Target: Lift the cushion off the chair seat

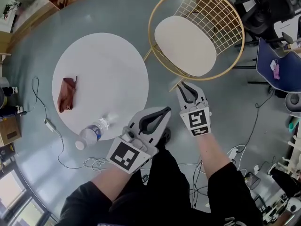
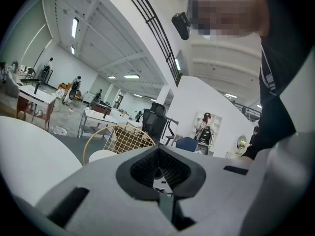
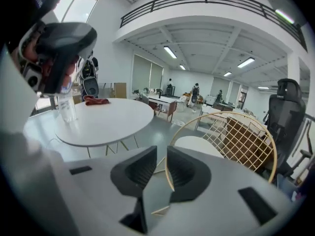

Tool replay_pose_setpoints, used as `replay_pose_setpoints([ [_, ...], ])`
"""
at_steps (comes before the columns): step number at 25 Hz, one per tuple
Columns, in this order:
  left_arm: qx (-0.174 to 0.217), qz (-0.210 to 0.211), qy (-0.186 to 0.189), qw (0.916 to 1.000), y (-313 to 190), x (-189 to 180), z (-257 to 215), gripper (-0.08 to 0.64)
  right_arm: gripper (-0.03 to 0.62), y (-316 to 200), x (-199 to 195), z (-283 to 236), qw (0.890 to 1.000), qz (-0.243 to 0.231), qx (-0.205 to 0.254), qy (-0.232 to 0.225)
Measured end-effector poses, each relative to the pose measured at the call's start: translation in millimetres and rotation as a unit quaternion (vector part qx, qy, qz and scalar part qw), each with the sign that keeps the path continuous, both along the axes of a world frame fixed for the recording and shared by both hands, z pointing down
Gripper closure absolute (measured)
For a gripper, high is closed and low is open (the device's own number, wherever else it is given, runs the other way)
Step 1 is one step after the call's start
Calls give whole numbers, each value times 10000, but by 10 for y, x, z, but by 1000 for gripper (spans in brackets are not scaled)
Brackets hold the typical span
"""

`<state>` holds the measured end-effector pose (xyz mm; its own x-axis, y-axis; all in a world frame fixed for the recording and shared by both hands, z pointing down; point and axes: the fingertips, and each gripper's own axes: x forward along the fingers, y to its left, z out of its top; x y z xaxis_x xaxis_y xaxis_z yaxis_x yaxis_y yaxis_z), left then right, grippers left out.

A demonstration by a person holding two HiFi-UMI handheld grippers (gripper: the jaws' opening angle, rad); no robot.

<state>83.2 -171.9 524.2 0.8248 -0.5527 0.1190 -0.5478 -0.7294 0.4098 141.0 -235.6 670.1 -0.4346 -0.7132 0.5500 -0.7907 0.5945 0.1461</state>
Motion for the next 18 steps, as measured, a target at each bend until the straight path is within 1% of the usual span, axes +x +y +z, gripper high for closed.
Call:
replay_pose_setpoints([
  [1, -10, -6, -11, 10000, -5, 3, 48, 557, 543, -45, 42, 122, 9999, 7, -39, 145],
  [3, -25, -15, -40, 10000, -6, 3, 148, 557, 500, -134, 143, 367, 9988, 45, -154, 472],
  [8, -78, -9, -145, 9999, 37, 4, 369, 557, 484, -373, 368, 957, 9919, 51, -251, 1245],
  [11, -120, 2, -151, 9998, 65, 12, 477, 557, 480, -504, 506, 1326, 9850, 82, -321, 1691],
  [14, -139, -55, -132, 9998, 56, 10, 549, 557, 480, -638, 596, 1619, 9783, 95, -351, 2039],
  [18, -139, -79, -157, 9997, 63, 4, 642, 557, 465, -789, 730, 1951, 9641, 23, -346, 2634],
])
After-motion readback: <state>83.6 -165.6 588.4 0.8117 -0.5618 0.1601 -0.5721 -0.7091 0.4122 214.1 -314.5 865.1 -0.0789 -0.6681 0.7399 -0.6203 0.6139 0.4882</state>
